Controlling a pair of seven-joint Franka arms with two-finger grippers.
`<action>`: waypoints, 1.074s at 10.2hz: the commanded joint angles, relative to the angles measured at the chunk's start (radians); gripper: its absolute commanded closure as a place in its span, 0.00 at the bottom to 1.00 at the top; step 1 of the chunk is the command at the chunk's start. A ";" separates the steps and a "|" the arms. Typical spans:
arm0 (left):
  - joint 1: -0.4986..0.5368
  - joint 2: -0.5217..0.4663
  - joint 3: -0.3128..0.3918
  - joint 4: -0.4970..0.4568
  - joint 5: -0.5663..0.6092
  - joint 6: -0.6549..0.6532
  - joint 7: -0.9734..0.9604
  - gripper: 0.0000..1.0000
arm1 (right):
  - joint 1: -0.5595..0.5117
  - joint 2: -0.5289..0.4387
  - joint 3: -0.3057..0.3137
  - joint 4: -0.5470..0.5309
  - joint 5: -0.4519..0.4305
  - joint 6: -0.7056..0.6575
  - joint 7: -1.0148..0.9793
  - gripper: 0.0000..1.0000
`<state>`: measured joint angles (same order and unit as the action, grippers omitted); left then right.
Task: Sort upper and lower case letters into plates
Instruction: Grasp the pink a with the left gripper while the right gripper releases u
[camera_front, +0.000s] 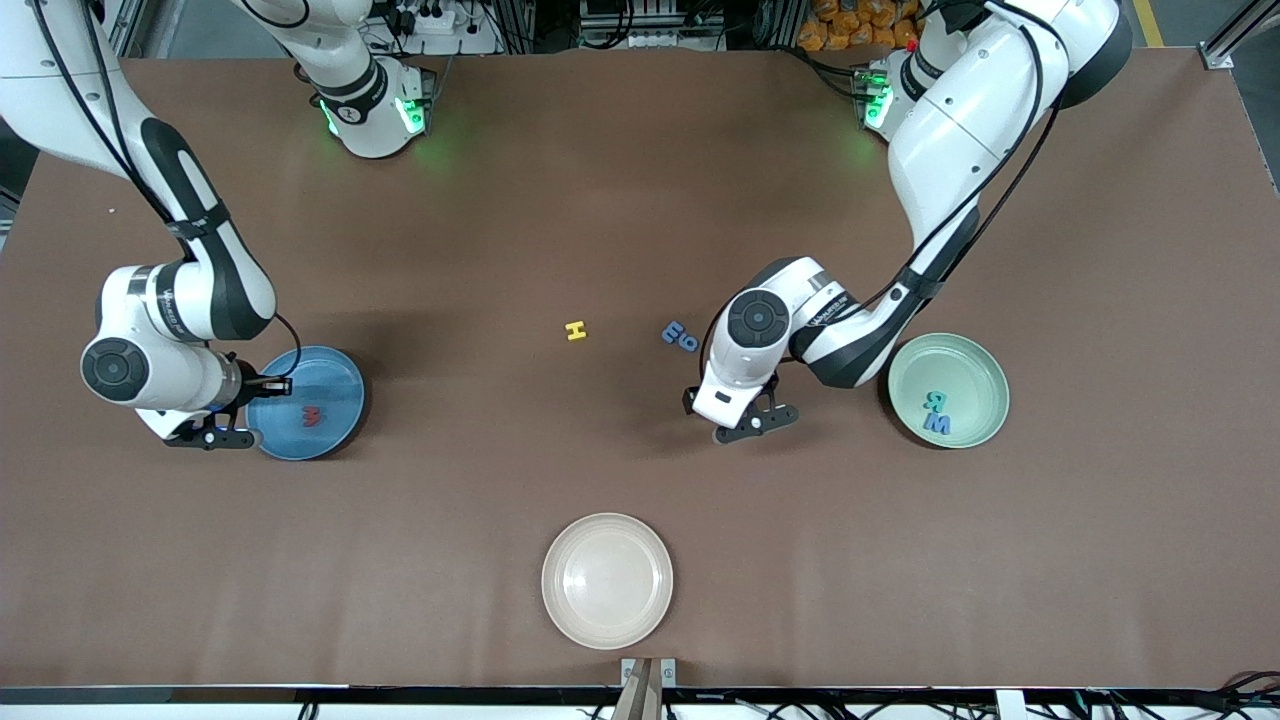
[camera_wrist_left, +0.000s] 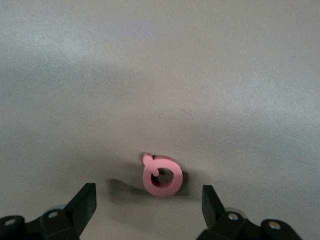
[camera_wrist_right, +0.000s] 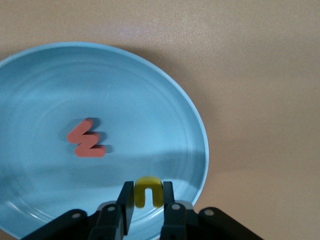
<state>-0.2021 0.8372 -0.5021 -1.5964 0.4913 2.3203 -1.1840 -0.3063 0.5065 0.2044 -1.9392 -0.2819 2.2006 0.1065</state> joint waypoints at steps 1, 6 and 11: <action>-0.014 0.014 0.010 0.019 0.029 0.008 -0.033 0.10 | -0.019 -0.028 0.018 -0.029 -0.019 0.007 -0.004 0.00; -0.011 0.013 0.028 0.021 0.030 0.008 -0.011 0.18 | -0.013 -0.092 0.075 0.014 0.021 -0.142 0.016 0.00; -0.013 0.014 0.033 0.021 0.030 0.013 -0.013 0.22 | 0.010 -0.129 0.199 0.051 0.084 -0.229 0.270 0.00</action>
<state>-0.2054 0.8417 -0.4757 -1.5895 0.4914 2.3216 -1.1838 -0.2944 0.3891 0.3621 -1.8857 -0.2098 1.9840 0.2864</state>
